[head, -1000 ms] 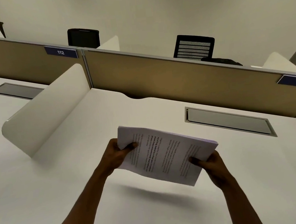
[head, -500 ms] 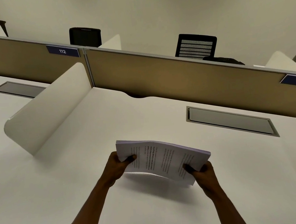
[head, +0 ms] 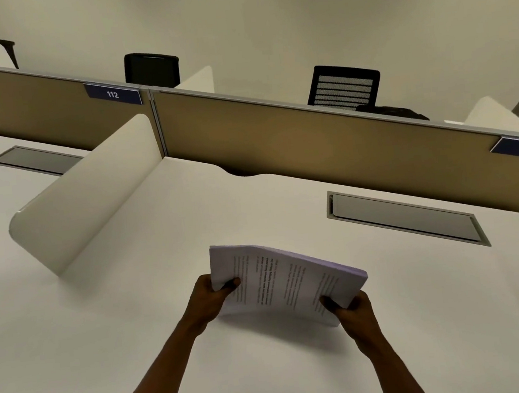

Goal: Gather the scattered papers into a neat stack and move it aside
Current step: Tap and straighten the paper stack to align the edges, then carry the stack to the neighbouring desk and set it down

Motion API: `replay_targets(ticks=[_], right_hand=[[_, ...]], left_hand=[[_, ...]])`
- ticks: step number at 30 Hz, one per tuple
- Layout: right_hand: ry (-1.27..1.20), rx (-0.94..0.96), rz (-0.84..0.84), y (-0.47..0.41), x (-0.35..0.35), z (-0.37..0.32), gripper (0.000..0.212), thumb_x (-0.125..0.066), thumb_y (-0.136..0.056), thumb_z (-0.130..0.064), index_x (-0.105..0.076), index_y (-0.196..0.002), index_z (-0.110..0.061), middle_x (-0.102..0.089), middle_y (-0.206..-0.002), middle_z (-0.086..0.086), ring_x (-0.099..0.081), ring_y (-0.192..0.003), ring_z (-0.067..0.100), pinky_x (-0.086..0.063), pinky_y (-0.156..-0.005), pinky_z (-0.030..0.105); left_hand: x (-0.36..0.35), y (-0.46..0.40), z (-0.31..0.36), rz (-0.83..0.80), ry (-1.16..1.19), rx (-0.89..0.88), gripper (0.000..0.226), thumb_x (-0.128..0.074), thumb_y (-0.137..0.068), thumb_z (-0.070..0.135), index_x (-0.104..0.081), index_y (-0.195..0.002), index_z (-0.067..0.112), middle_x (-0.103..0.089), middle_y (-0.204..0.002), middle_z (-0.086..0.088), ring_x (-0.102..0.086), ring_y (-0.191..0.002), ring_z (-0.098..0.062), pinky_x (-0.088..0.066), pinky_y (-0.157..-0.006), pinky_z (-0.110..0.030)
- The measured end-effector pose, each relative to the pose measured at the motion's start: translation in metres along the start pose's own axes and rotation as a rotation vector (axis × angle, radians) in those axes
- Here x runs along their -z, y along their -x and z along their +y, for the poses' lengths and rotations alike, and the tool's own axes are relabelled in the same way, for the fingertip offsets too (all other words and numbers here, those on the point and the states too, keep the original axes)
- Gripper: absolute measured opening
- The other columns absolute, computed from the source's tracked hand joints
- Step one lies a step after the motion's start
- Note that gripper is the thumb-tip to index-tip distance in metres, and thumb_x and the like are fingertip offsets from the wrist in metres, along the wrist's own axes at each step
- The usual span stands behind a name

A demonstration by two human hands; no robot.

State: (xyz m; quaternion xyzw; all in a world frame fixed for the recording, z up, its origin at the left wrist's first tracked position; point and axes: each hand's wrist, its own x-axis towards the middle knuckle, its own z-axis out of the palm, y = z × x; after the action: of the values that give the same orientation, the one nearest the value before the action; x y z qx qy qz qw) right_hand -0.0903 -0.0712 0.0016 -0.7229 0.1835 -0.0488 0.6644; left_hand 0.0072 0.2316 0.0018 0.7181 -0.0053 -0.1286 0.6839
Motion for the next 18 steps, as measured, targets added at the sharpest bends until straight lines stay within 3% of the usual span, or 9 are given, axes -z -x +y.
replay_targets(ticks=[2,5,9,11,13,16,18], right_hand=[[0.032,0.031,0.012,-0.002,0.003,-0.007,0.032,-0.08,-0.079,-0.013,-0.068,-0.103,-0.031,-0.075,-0.1,-0.002,-0.071,-0.096,0.022,-0.062,-0.076,0.032],[0.008,0.095,0.049,-0.003,0.011,-0.022,0.033,-0.08,-0.078,-0.024,-0.069,-0.109,-0.03,-0.076,-0.104,-0.006,-0.072,-0.097,0.013,-0.06,-0.078,0.027],[-0.339,0.003,0.106,0.002,0.014,-0.02,0.061,-0.067,-0.082,-0.031,-0.047,-0.14,-0.026,-0.066,-0.126,0.012,-0.064,-0.117,0.026,-0.049,-0.099,0.047],[-0.434,-0.091,-0.011,0.01,-0.001,-0.017,0.066,-0.064,-0.084,-0.035,-0.039,-0.145,-0.027,-0.062,-0.134,0.016,-0.061,-0.121,0.032,-0.045,-0.103,0.052],[-0.455,-0.156,-0.152,0.016,-0.021,-0.017,0.076,-0.076,-0.08,-0.042,-0.039,-0.145,-0.027,-0.063,-0.134,0.016,-0.063,-0.119,0.036,-0.047,-0.103,0.052],[-0.515,-0.142,-0.191,0.018,-0.047,-0.024,0.061,-0.073,-0.086,-0.022,-0.046,-0.141,-0.023,-0.065,-0.132,0.011,-0.063,-0.119,0.035,-0.055,-0.093,0.049],[-0.472,-0.116,-0.085,0.013,-0.058,-0.026,0.06,-0.074,-0.083,-0.006,-0.051,-0.136,-0.023,-0.068,-0.128,0.005,-0.067,-0.114,0.029,-0.059,-0.082,0.046]], left_hand=[[-0.002,0.002,0.004,0.015,0.034,0.004,0.016,-0.072,-0.088,0.028,-0.073,-0.102,0.02,-0.077,-0.096,-0.003,-0.071,-0.096,-0.026,-0.057,-0.07,-0.026],[-0.004,0.006,0.006,0.038,0.157,0.023,0.027,-0.072,-0.087,0.031,-0.072,-0.109,0.016,-0.076,-0.103,-0.006,-0.069,-0.099,-0.03,-0.058,-0.077,-0.036],[-0.016,0.015,0.01,0.054,0.422,0.049,0.032,-0.068,-0.089,0.027,-0.066,-0.119,0.016,-0.072,-0.113,-0.013,-0.067,-0.105,-0.029,-0.057,-0.08,-0.039],[-0.025,0.019,0.009,0.029,0.529,0.067,0.036,-0.063,-0.091,0.025,-0.061,-0.126,0.017,-0.069,-0.117,-0.014,-0.067,-0.107,-0.028,-0.058,-0.078,-0.037],[-0.037,0.023,0.006,-0.001,0.608,0.11,0.042,-0.061,-0.093,0.024,-0.055,-0.133,0.016,-0.066,-0.124,-0.016,-0.064,-0.114,-0.031,-0.058,-0.086,-0.045],[-0.055,0.031,-0.002,-0.014,0.698,0.192,0.043,-0.06,-0.095,0.025,-0.054,-0.137,0.015,-0.063,-0.132,-0.019,-0.057,-0.124,-0.038,-0.045,-0.103,-0.061],[-0.061,0.037,-0.007,0.018,0.748,0.278,0.042,-0.062,-0.094,0.023,-0.056,-0.135,0.015,-0.064,-0.13,-0.019,-0.059,-0.122,-0.039,-0.045,-0.102,-0.063]])
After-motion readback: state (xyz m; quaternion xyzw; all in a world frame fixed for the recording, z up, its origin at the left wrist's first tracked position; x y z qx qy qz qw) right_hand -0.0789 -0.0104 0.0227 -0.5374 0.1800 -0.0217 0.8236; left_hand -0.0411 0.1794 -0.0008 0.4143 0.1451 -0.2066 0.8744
